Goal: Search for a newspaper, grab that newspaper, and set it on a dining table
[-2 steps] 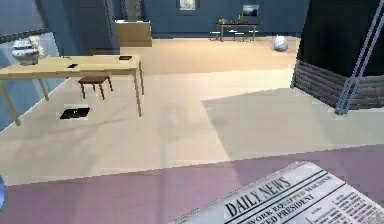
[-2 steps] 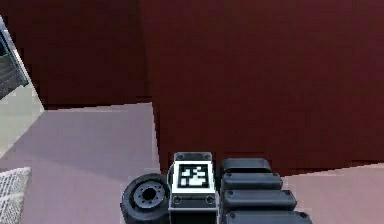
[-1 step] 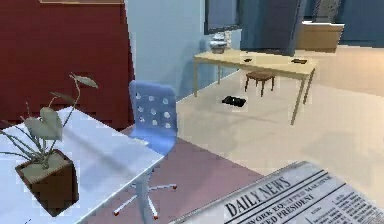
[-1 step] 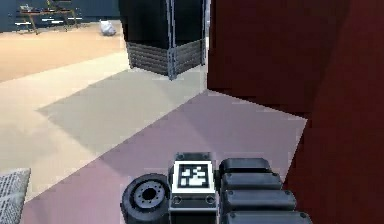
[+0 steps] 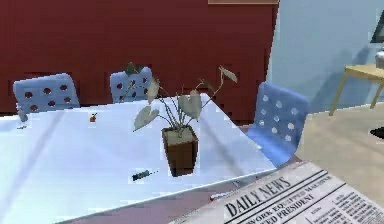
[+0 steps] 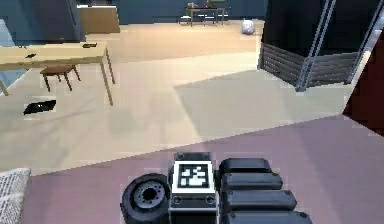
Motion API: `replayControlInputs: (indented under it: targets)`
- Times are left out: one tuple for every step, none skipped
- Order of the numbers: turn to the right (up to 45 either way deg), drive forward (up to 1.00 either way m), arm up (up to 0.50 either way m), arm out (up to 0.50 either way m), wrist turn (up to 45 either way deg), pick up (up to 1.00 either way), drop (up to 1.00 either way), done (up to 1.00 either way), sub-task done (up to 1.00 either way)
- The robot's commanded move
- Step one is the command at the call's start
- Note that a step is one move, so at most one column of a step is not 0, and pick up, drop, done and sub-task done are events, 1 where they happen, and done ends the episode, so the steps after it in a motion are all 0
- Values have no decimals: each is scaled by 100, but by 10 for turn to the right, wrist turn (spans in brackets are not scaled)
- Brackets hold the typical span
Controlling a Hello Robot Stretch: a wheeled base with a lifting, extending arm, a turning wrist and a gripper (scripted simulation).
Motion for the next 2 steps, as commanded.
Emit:
replayControlInputs:
  targets:
    - [450, 0, 0, 0, 0, 0, 0, 0, 0]
    - [450, 0, 0, 0, 0, 0, 0, 0, 0]
